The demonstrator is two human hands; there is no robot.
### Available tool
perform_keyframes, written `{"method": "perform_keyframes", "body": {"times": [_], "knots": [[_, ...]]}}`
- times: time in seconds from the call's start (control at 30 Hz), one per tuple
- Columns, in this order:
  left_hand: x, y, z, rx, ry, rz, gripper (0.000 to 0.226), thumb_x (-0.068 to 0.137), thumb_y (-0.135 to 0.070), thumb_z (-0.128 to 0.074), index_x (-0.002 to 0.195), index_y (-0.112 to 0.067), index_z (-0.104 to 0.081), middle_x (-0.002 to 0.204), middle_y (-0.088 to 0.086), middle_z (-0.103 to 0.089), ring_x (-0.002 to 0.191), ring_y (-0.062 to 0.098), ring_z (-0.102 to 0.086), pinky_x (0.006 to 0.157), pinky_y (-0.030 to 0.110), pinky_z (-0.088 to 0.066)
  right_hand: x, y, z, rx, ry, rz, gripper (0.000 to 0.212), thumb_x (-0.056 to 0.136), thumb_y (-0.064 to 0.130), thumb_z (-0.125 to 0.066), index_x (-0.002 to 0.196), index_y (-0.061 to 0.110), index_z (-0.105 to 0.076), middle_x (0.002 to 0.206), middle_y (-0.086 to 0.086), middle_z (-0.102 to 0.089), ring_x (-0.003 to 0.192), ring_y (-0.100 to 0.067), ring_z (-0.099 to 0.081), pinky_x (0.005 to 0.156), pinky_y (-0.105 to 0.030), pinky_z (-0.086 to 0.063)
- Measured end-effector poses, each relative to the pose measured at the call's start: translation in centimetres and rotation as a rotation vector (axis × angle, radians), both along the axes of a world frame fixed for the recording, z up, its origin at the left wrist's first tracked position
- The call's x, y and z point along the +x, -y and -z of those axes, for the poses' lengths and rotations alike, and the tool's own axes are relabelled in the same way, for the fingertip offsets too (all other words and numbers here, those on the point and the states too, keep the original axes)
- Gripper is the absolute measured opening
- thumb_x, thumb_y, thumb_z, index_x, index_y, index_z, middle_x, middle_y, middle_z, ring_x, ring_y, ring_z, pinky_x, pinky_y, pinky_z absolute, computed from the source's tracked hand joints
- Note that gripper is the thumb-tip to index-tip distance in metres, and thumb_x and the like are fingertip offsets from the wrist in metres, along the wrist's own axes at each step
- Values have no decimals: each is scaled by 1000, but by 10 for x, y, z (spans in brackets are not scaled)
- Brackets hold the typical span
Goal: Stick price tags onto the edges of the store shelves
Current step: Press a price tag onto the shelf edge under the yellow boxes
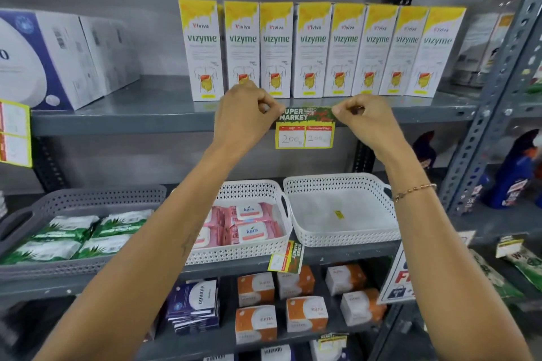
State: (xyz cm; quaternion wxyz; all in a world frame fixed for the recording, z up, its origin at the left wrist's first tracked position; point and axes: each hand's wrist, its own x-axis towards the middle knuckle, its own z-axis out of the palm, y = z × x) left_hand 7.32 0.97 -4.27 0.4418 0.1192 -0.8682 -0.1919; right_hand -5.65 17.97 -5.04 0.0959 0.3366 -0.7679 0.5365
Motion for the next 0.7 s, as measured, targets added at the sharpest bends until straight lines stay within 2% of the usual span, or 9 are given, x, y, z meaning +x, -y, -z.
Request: {"method": "perform_keyframes", "body": {"times": [0.1,0.27,0.37,0.47,0.53,0.6,0.7], "knots": [[0,-2,5,-18,-23,-34,12,80,-29,-72,79,-18,-75,70,-7,-47,66,11,-49,63,28,-41,-4,5,4,28,-93,52,12,87,23,-63,87,11,-66,81,10,-53,65,1,-46,56,0,-37],[-2,-7,10,-76,-33,-57,10,80,-29,-71,78,-20,-75,77,2,-58,81,19,-56,67,33,-47,-8,2,16,25,-209,99,14,88,23,-61,89,11,-67,93,-1,-51,68,0,-47,60,3,-36],[-6,-9,16,-78,-54,-65,9,79,-29,-72,78,-22,-76,77,2,-61,77,19,-57,66,33,-48,-12,2,22,8,-238,125,11,87,23,-62,88,13,-68,94,-1,-50,69,-1,-48,62,2,-37],[-9,-10,21,-64,-118,-73,6,78,-26,-73,75,-22,-76,72,4,-62,68,18,-56,57,26,-41,-13,4,25,-32,-251,136,10,86,22,-64,87,13,-68,94,-1,-51,70,-1,-50,64,3,-39],[-12,-10,22,-67,-145,-77,5,77,-25,-73,74,-22,-76,70,4,-62,66,18,-55,57,26,-40,-15,5,27,-45,-266,141,10,86,21,-64,86,12,-68,93,-1,-50,70,-1,-50,64,5,-38],[-14,-10,22,-66,-157,-81,5,77,-23,-73,72,-21,-75,69,3,-61,65,17,-53,59,33,-46,-16,8,28,-48,-286,150,9,86,21,-64,85,13,-68,93,-1,-49,70,-1,-49,66,4,-39],[-17,-10,23,-66,-158,-97,7,75,-21,-73,68,-19,-73,70,1,-62,64,15,-51,66,46,-52,-15,11,30,-66,-309,175,8,85,21,-65,84,13,-68,93,-1,-49,74,-8,-51,70,-6,-42]]}}
